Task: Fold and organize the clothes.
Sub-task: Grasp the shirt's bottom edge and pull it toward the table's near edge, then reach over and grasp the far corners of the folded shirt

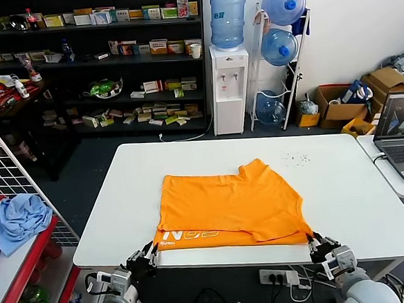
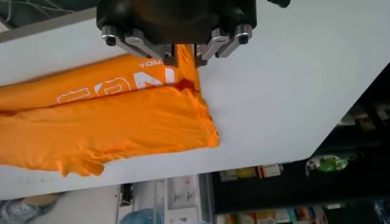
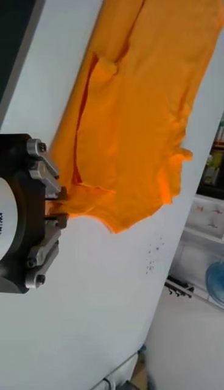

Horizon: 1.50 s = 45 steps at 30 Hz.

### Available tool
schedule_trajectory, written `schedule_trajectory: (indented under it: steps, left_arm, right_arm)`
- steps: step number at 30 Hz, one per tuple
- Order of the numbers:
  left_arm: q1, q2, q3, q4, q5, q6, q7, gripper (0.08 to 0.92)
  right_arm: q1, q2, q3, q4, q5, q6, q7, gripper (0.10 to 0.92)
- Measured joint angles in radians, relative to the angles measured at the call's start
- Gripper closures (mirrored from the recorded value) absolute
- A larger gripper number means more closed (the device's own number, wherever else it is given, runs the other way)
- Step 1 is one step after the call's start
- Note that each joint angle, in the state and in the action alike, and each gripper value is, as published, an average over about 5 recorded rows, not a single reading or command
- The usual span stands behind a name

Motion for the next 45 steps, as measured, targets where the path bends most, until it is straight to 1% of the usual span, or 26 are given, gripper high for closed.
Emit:
schedule_trajectory:
  steps: [8, 12, 15, 17, 20, 26, 33, 38, 45]
  left_arm:
    - [-0.019, 0.023, -0.01, -0.025, -0.021, 0.022, 0.014, 0.412]
    - [-0.078, 0.018, 0.001, -0.005, -0.039, 0.009, 0.031, 0.299]
    - [-0.153, 0.004, 0.019, 0.032, -0.058, 0.002, 0.039, 0.221]
    - [-0.212, -0.009, 0.036, 0.069, -0.073, 0.001, 0.042, 0.191]
    - [-0.304, -0.034, 0.067, 0.135, -0.096, 0.002, 0.049, 0.179]
    - [-0.478, -0.098, 0.134, 0.288, -0.138, 0.015, 0.067, 0.177]
    - [-0.654, -0.18, 0.198, 0.488, -0.168, 0.034, 0.101, 0.177]
    - [-0.738, -0.238, 0.221, 0.626, -0.158, 0.033, 0.12, 0.177]
    - [-0.794, -0.305, 0.223, 0.779, -0.128, 0.017, 0.137, 0.177]
  right_arm:
    - [0.054, -0.031, -0.001, -0.002, 0.088, 0.032, 0.005, 0.394]
    - [0.132, -0.046, -0.021, -0.043, 0.133, 0.047, -0.005, 0.268]
    - [0.209, -0.052, -0.046, -0.088, 0.168, 0.05, -0.019, 0.216]
    - [0.266, -0.052, -0.066, -0.124, 0.192, 0.048, -0.032, 0.207]
    - [0.355, -0.048, -0.098, -0.185, 0.222, 0.039, -0.056, 0.203]
    - [0.535, -0.024, -0.166, -0.338, 0.243, 0.007, -0.121, 0.203]
    - [0.716, 0.049, -0.221, -0.549, 0.213, 0.002, -0.203, 0.203]
    - [0.808, 0.114, -0.246, -0.695, 0.175, 0.02, -0.255, 0.203]
    - [0.899, 0.206, -0.259, -0.877, 0.099, 0.068, -0.32, 0.203]
